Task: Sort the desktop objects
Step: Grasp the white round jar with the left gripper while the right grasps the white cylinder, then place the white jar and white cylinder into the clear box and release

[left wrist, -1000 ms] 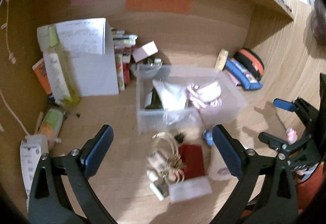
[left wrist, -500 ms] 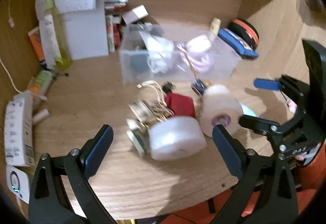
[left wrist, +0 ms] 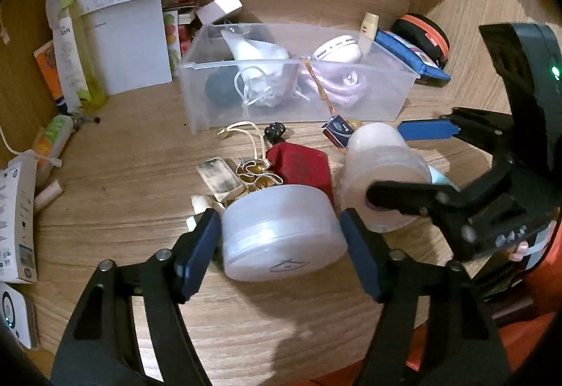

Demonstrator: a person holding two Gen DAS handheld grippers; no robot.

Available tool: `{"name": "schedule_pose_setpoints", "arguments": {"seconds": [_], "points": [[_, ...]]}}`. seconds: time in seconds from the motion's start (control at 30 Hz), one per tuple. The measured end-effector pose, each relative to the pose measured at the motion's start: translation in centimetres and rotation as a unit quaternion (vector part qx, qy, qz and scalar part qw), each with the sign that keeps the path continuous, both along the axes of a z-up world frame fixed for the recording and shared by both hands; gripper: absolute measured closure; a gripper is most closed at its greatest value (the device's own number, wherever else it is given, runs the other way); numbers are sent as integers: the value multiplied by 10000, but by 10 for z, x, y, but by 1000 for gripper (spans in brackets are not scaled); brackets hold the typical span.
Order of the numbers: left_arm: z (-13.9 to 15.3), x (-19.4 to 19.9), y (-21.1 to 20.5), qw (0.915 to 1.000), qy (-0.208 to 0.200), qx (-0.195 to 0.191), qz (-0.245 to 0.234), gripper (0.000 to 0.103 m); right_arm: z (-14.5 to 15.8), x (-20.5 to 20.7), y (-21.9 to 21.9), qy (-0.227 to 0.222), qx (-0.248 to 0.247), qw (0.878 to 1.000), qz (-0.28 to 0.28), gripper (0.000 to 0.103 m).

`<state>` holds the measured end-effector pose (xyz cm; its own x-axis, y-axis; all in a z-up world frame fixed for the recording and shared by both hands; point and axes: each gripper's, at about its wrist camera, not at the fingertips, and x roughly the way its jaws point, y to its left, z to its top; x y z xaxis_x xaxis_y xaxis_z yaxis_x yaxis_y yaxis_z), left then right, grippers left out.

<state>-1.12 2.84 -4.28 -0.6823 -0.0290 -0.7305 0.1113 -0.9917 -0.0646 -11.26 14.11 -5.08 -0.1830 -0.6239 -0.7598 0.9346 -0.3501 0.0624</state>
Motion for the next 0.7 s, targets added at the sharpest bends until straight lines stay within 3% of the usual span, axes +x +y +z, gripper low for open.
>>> {"name": "schedule_pose_setpoints", "arguments": {"seconds": [0.17,0.37,0.7], "points": [[-1,2,-3,9999,87,44,25,36,-4,-2,-8,-399,-89,9989,241,34],[7,3,-11,9994,205,270,59,36,-3,1,-9,-308,-74,9993,210,35],[40,11,-18,9969,735,226,164,36,15,-10,6,-516,-327,9981,-2,40]]}}
